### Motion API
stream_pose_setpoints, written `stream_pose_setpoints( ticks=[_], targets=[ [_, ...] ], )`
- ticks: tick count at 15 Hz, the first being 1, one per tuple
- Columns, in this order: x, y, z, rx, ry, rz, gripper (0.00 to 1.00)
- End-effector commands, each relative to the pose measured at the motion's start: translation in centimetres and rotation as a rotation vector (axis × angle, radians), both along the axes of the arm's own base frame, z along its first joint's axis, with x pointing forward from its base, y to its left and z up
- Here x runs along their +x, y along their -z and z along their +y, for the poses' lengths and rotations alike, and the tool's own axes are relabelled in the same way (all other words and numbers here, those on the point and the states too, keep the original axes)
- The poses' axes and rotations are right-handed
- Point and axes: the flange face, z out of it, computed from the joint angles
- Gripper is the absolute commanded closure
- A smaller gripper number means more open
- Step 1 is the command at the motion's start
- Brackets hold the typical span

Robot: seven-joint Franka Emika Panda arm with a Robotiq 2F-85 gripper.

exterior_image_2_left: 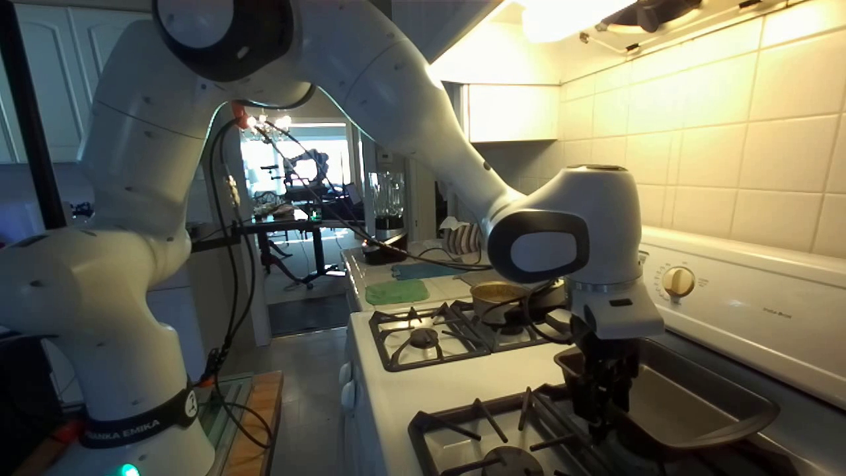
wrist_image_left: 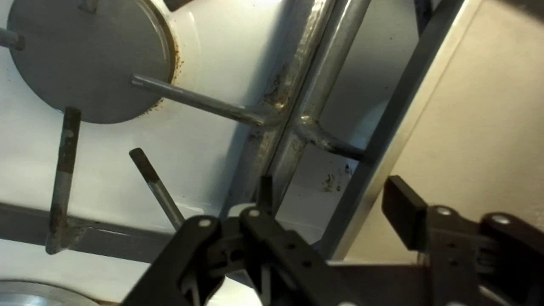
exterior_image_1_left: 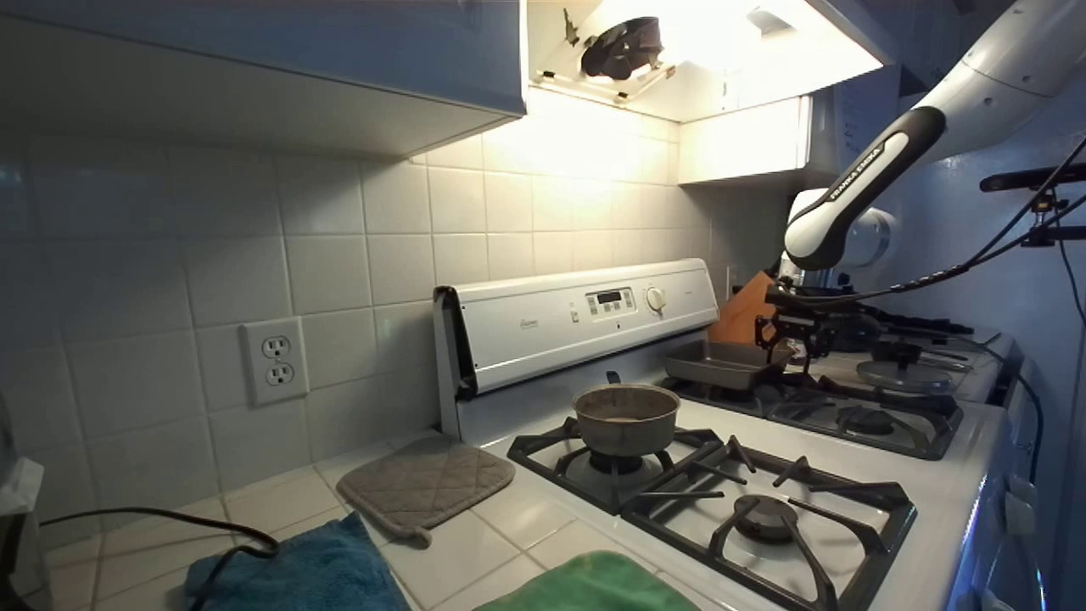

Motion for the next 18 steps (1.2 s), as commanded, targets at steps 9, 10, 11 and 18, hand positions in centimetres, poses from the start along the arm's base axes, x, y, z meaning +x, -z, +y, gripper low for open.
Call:
stream_pose_setpoints(
  ticks=[9,10,11,18],
  targets=[
    [0.4,0.7,-0.1,0.015,0.013,0.003,1.0],
    [0.2,0.8,-0.1,0.017,0.016,0.009,0.98],
    [0.1,0.9,0.0,0.018,0.019,0.013,0.99],
    [-1.1,0.5,-0.6,0.029,-0.022,0.012,0.98]
  ],
)
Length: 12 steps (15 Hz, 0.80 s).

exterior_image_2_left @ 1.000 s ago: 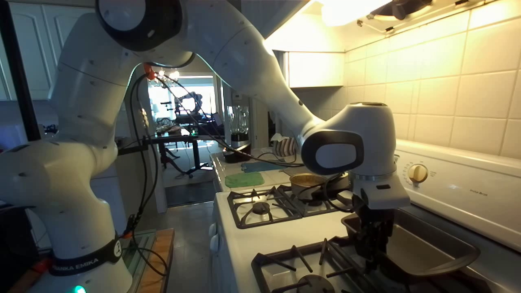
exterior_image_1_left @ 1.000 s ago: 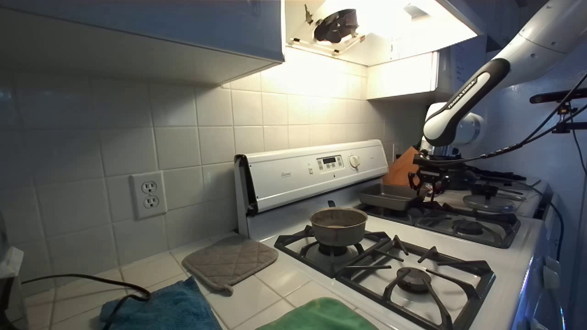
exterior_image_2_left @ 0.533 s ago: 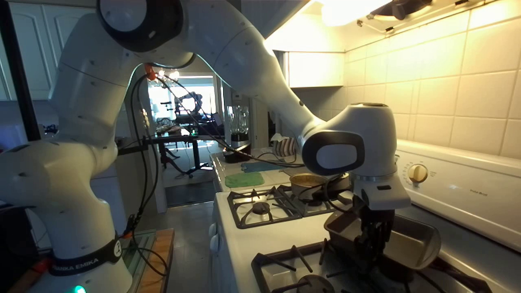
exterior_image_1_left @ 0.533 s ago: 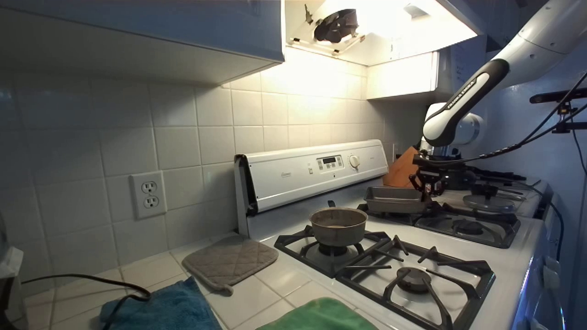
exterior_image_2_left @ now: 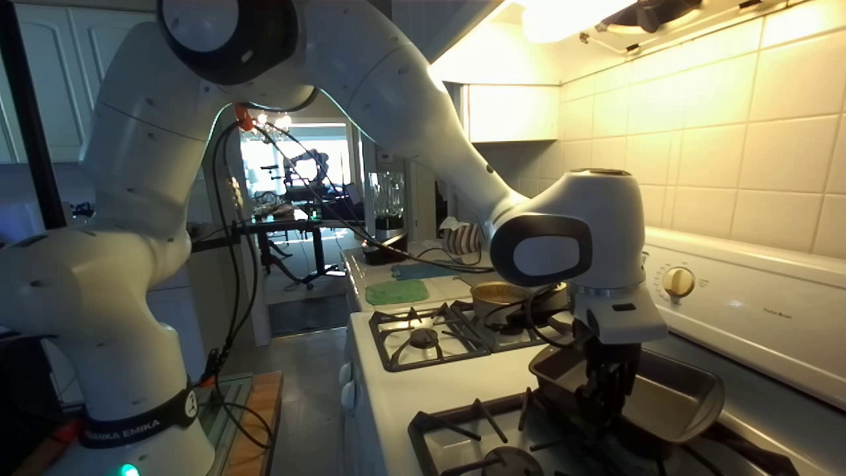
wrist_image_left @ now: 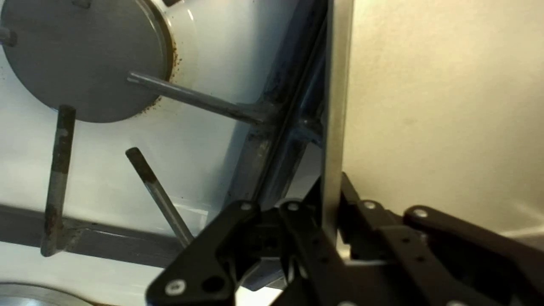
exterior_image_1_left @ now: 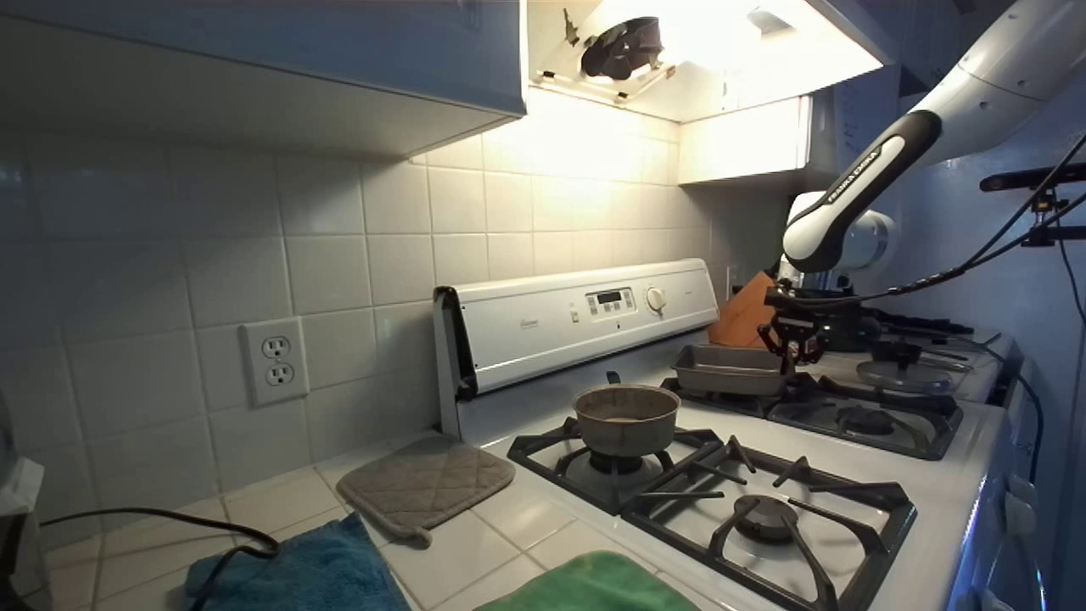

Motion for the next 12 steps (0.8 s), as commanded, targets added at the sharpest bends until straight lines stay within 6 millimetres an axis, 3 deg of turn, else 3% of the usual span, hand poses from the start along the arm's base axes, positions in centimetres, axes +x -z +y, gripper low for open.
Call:
stream_pose_setpoints(
  ticks=[1,12],
  targets=[
    [-1.6,0.0,-0.5,0.029,-0.032,0.007,0.98],
    [-6.8,-0.4,-3.6,0.013,-0.385,0.032,0.98]
  ],
)
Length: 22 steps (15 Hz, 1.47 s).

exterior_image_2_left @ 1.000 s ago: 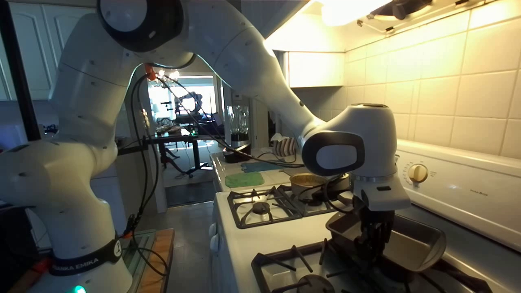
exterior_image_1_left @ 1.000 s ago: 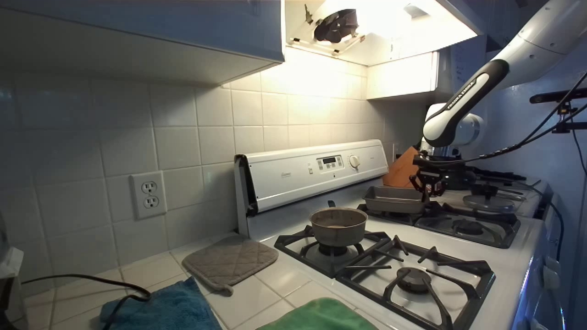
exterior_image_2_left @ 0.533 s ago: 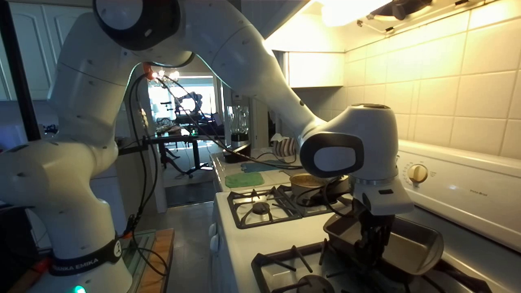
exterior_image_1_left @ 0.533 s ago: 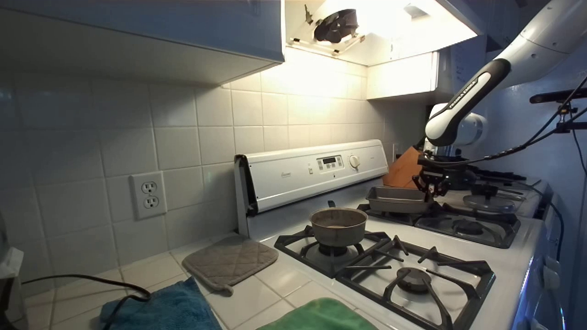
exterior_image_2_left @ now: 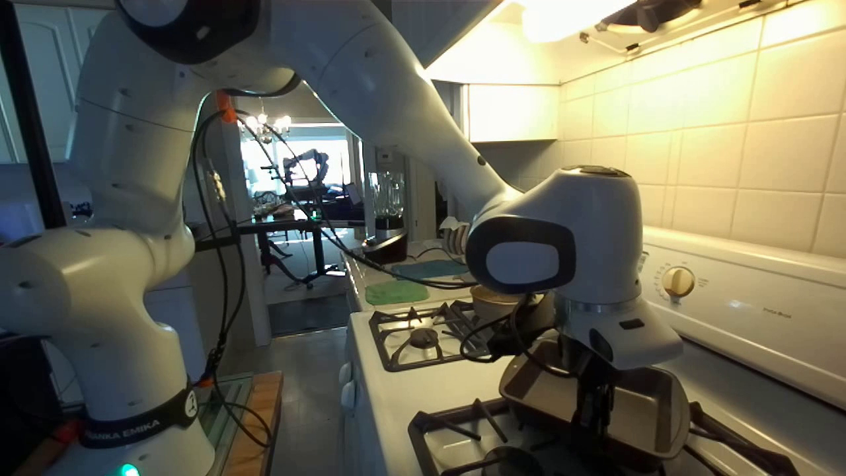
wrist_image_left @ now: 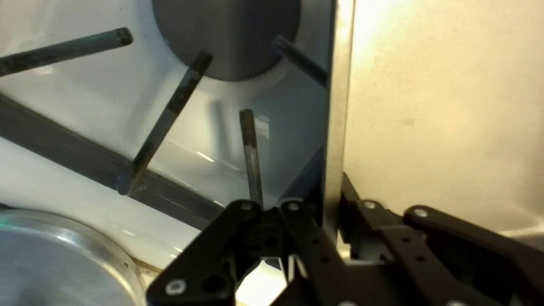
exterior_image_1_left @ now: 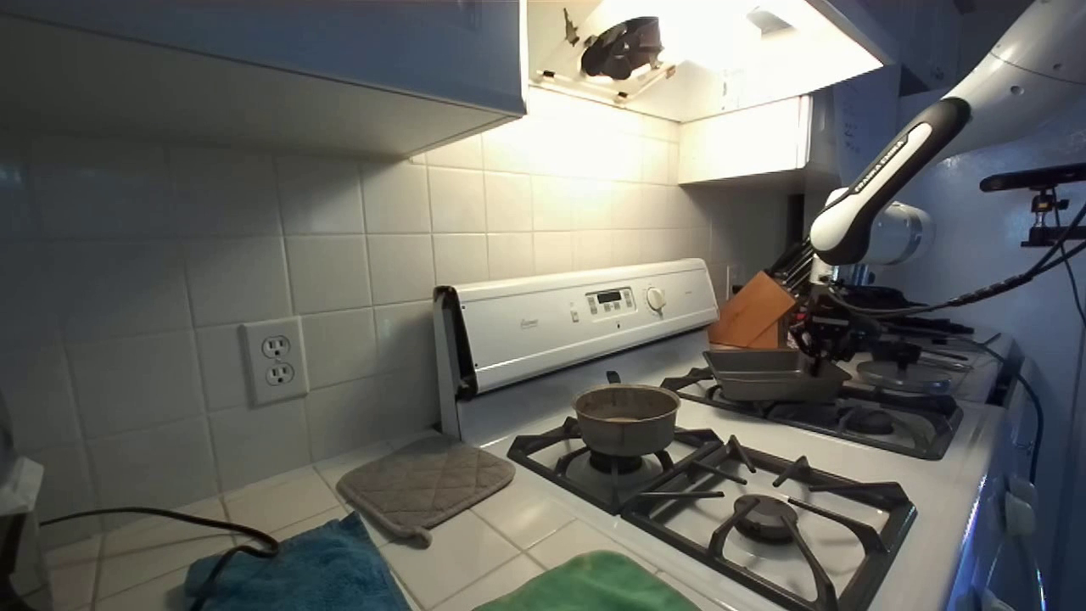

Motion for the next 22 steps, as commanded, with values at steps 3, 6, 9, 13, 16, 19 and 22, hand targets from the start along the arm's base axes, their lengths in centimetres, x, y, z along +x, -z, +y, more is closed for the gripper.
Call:
stream_pose_setpoints(
  ticks=[3,6,9,13,16,19,22],
  targets=[
    [-3.5,-0.3,-0.7,-0.003,-0.21,0.018,0.98],
    [-4.8,-0.6,-1.2,-0.012,-0.312,0.027,0.98],
    [-5.9,-0.6,-1.8,-0.03,-0.406,0.037,0.98],
    [-6.8,-0.6,-2.5,-0.044,-0.512,0.049,0.98],
    [-7.1,-0.7,-3.1,-0.052,-0.586,0.055,0.98],
    [-7.3,-0.7,-3.8,-0.066,-0.644,0.063,0.98],
    [-7.3,-0.5,-4.3,-0.082,-0.683,0.072,0.98]
  ],
)
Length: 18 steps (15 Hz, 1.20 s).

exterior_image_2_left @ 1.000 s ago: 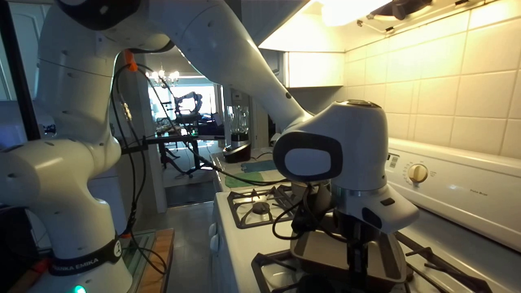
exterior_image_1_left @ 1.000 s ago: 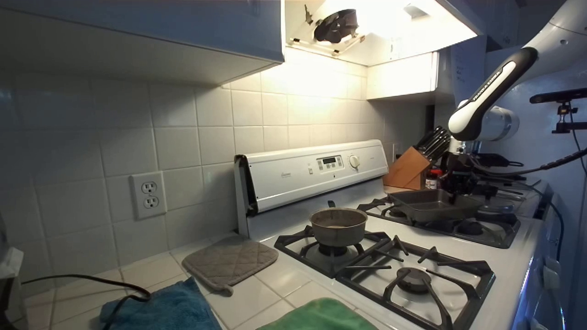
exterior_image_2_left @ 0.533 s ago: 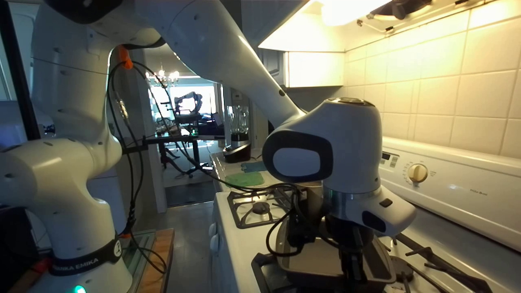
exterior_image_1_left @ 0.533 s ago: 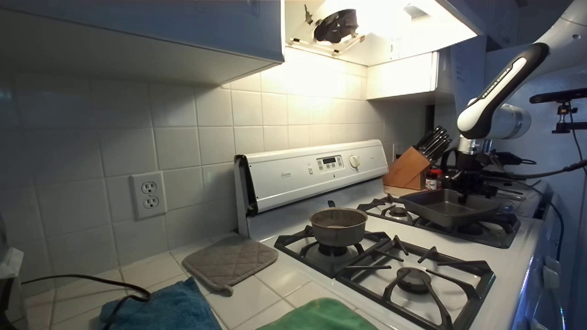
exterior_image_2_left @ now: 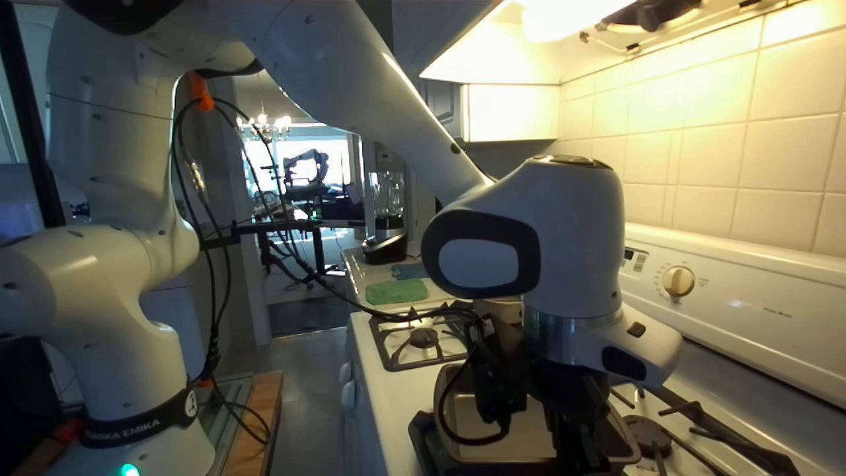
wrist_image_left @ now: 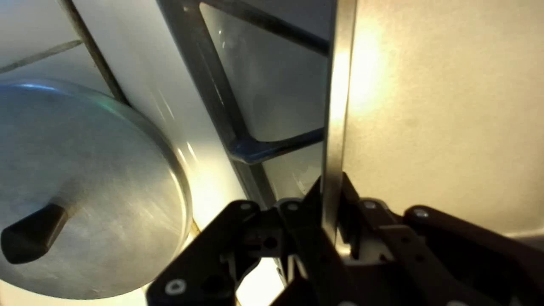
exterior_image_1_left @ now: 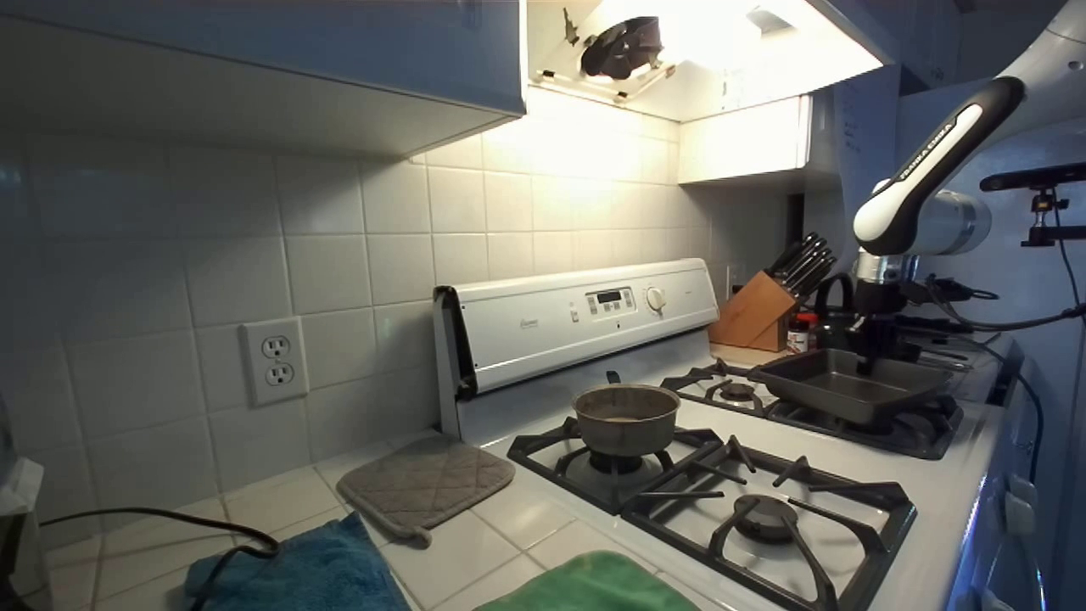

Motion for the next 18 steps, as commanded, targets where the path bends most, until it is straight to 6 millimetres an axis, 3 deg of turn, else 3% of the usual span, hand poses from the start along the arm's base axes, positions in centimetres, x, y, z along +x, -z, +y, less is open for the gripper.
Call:
stream_pose_setpoints(
  ticks=[1,9,18],
  targets=[
    [-1.0,0.6,-0.8,-0.039,-0.083,0.034,0.98],
    [-0.7,0.9,-2.0,-0.104,-0.119,0.041,0.98],
    [0.1,1.8,-1.8,-0.13,-0.108,0.011,0.98]
  ],
)
